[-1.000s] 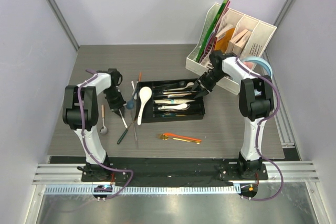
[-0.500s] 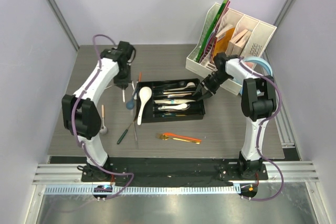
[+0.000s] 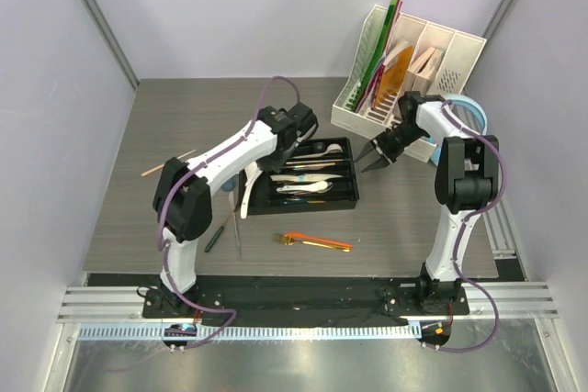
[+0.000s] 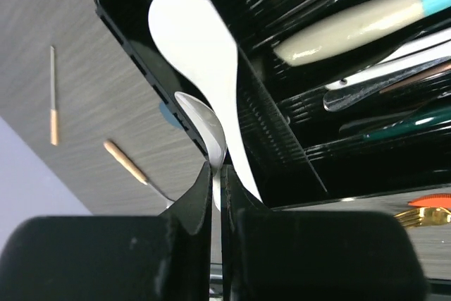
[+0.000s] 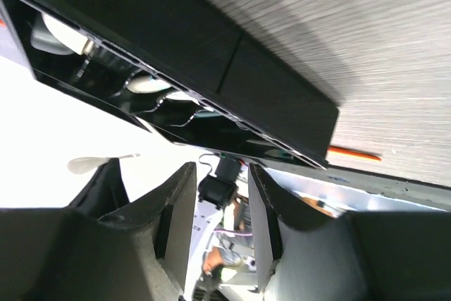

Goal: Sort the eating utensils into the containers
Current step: Place the spoon in the storage box.

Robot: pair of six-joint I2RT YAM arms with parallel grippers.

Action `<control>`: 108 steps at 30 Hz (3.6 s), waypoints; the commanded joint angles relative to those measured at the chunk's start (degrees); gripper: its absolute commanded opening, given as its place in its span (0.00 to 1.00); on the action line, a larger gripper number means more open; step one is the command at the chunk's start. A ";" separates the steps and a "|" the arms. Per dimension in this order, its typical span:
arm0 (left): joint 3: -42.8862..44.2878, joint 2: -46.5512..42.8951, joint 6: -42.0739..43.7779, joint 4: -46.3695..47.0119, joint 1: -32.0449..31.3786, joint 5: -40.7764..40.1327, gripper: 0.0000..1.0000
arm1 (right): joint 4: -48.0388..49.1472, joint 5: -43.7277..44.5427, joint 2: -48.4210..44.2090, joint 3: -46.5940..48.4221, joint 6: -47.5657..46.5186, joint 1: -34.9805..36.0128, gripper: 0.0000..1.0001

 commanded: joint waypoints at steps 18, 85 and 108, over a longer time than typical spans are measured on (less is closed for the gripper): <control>-5.52 0.19 16.60 20.85 -9.17 -8.05 0.00 | -2.06 -3.72 -15.53 -2.04 -1.77 -2.83 0.41; -14.14 3.70 13.54 29.83 -15.41 -2.94 0.25 | -4.70 -8.20 -21.43 4.82 -1.06 -3.27 0.43; -11.06 -16.68 -19.94 22.82 9.18 -0.93 0.48 | 5.05 -4.59 -22.66 0.00 11.93 -0.46 0.45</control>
